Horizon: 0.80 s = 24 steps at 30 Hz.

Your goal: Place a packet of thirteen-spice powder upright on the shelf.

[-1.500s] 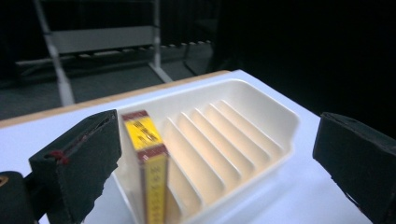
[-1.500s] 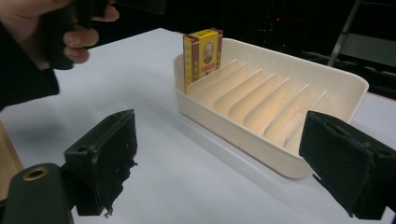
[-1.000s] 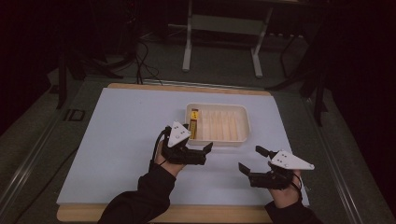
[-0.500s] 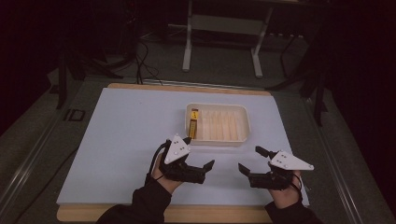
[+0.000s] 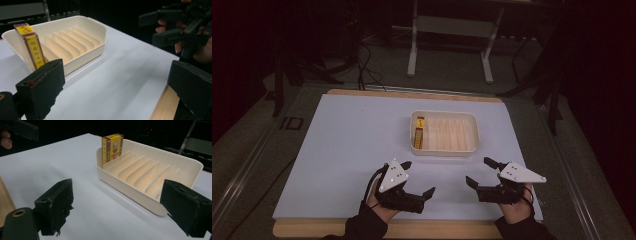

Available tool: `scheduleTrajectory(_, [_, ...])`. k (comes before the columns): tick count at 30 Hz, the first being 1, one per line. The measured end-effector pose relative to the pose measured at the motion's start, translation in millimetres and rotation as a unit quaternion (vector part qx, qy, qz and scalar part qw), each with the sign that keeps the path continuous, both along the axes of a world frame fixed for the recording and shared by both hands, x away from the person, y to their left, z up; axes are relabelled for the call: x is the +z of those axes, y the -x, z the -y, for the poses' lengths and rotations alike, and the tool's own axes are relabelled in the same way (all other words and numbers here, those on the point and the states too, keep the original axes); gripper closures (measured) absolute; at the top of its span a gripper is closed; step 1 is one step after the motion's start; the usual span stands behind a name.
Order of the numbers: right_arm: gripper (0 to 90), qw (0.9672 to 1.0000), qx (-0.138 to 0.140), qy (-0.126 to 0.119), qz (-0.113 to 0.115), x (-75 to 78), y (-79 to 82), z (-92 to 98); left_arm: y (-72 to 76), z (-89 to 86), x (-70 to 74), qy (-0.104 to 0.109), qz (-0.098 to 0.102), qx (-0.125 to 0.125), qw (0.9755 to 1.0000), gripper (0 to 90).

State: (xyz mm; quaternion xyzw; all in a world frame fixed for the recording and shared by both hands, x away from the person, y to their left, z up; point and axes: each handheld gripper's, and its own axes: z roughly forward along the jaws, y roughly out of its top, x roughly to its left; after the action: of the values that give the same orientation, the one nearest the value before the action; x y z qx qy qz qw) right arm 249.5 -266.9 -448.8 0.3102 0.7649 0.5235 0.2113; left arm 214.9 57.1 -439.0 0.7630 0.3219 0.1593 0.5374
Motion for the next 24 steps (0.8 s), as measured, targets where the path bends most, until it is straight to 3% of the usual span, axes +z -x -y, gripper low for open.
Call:
scheduleTrajectory(8, [11.5, 1.0000, 0.002, 0.005, 0.002, -1.1, 0.5, -1.4, 2.7, -4.3, -17.9, 0.021, -0.015, 0.006, 0.9996, 2.1])
scheduleTrajectory(10, [11.5, 1.0000, 0.002, 0.005, 0.002, -1.2, 0.8, -1.6, 2.8, -3.9, -19.8, 0.018, -0.015, 0.004, 0.9997, 2.1])
scheduleTrajectory(14, [11.5, 1.0000, 0.004, 0.007, 0.001, -2.4, 2.3, -1.2, 2.4, -5.5, -31.0, -0.002, 0.013, -0.005, 0.9999, 2.1])
scheduleTrajectory(17, [11.5, 1.0000, 0.004, 0.006, -0.001, -3.5, 3.1, -1.2, -0.3, -5.8, -36.7, -0.004, 0.006, -0.017, 0.9998, 2.1])
scheduleTrajectory(24, [11.5, 0.9998, 0.013, 0.016, -0.005, -8.7, 5.4, -4.2, -5.6, -8.9, -50.0, -0.014, 0.002, -0.010, 0.9998, 2.2])
